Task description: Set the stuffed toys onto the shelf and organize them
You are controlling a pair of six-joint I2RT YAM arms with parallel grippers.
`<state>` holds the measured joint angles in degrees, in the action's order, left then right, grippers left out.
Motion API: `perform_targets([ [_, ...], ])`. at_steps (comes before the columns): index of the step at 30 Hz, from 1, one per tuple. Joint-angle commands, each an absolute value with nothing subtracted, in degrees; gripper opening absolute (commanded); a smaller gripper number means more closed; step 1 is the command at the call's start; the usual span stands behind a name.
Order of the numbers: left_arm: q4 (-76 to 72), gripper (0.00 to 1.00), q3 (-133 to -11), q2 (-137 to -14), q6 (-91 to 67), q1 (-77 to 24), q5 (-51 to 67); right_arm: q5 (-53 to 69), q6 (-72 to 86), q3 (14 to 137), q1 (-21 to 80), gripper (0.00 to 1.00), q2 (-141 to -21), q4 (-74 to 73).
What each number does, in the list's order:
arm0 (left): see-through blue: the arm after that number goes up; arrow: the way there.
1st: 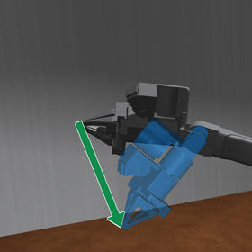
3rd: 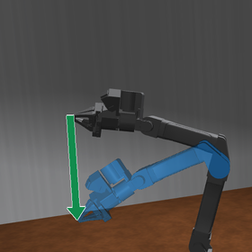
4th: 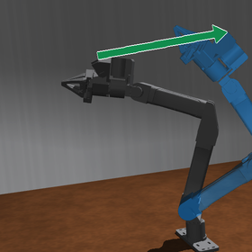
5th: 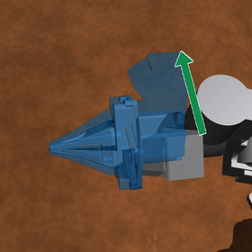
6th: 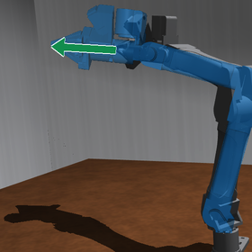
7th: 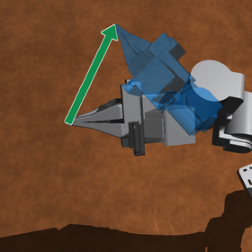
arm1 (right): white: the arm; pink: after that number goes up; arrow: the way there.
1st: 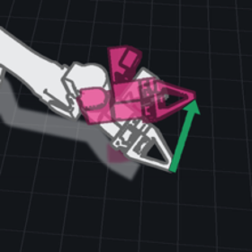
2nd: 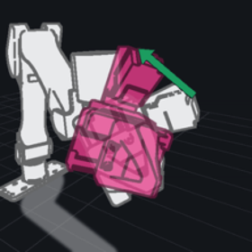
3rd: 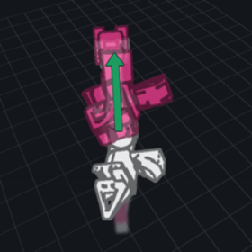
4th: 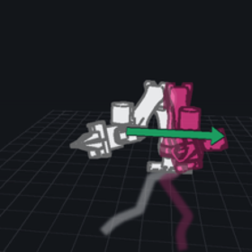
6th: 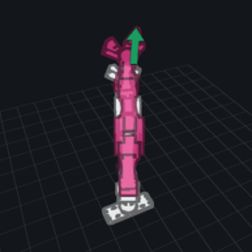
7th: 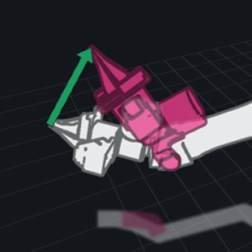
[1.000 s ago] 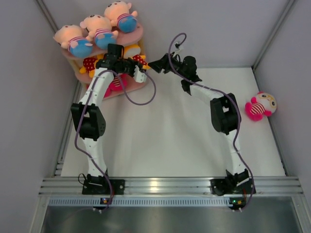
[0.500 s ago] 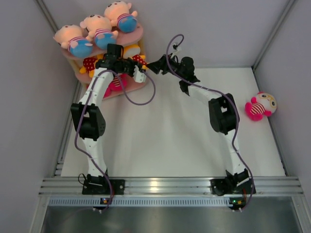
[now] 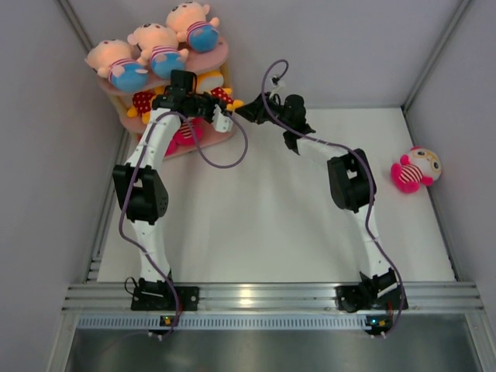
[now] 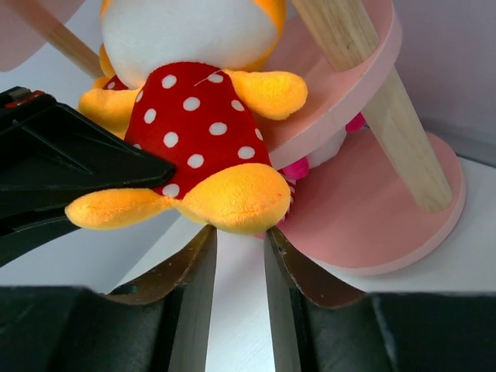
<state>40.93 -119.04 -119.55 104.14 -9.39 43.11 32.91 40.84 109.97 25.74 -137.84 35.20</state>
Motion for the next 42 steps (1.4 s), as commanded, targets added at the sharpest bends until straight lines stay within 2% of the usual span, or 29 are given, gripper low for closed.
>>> perform_targets([
  [1,39.7,0.00,-118.7,-119.0,105.7,-8.3,44.9,33.1,41.4,110.8,26.7,0.33,-135.0,41.2],
  [3,39.7,0.00,-118.4,-118.8,106.0,-8.3,44.8,33.5,41.3,111.3,26.8,0.48,-135.0,41.1],
  [4,39.7,0.00,-118.4,-118.8,106.1,-8.3,44.9,33.5,41.2,111.3,26.9,0.52,-135.1,41.1],
  [6,39.7,0.00,-118.4,-118.8,106.1,-8.3,44.8,33.6,41.0,111.2,26.8,0.57,-135.2,41.1],
  [9,39.7,0.00,-118.4,-119.0,106.3,-8.3,44.7,33.9,40.9,112.4,26.8,0.57,-135.7,40.8],
  [11,39.7,0.00,-118.5,-118.9,106.3,-8.3,44.9,33.5,40.4,114.2,26.9,0.51,-136.2,40.1],
  [13,39.7,0.00,-118.6,-119.0,106.3,-8.3,44.9,33.2,39.8,115.9,27.2,0.41,-137.3,37.6],
  [14,39.6,0.00,-118.6,-118.9,106.3,-8.3,44.9,33.4,39.1,117.8,27.3,0.33,-137.7,36.9],
  [17,39.7,0.00,-118.4,-118.7,106.3,-8.3,44.7,33.1,39.6,119.2,27.7,0.19,-139.1,36.6],
  [18,39.7,0.00,-118.3,-118.7,106.1,-8.2,44.6,33.0,40.2,119.2,27.8,0.10,-139.3,37.3],
  [21,39.7,0.00,-117.9,-118.5,106.1,-8.1,44.6,32.4,41.3,119.3,27.9,0.01,-139.4,38.8],
  [24,39.7,0.52,-117.8,-118.5,105.5,-8.1,44.3,30.2,40.5,119.5,28.1,0.00,-139.0,37.7],
  [25,39.7,0.64,-117.6,-118.4,105.2,-8.1,44.3,29.5,40.3,119.5,28.2,0.00,-138.8,37.3],
  [26,39.7,0.69,-117.2,-118.1,105.0,-8.2,44.2,28.8,40.1,119.2,28.4,0.00,-138.6,36.6],
  [31,39.7,0.70,-115.9,-117.1,105.1,-8.2,43.9,22.7,39.4,118.2,29.2,0.00,-137.6,35.9],
  [38,39.7,0.74,-115.0,-115.6,104.2,-8.2,43.9,14.1,37.9,125.0,31.8,0.00,-140.4,32.6],
  [39,39.7,0.84,-114.8,-115.1,104.1,-8.2,43.4,11.7,37.9,125.7,32.1,0.00,-141.0,32.4],
  [40,39.7,0.86,-114.6,-115.0,103.9,-8.2,43.2,10.3,38.0,126.2,32.3,0.00,-141.3,32.0],
  [41,39.7,0.97,-114.3,-114.7,103.8,-8.2,43.2,9.0,37.9,127.1,32.9,0.00,-142.1,31.9],
  [42,39.7,0.98,-114.2,-114.3,103.8,-8.2,43.0,7.9,37.9,127.6,33.2,0.00,-142.6,31.8],
])
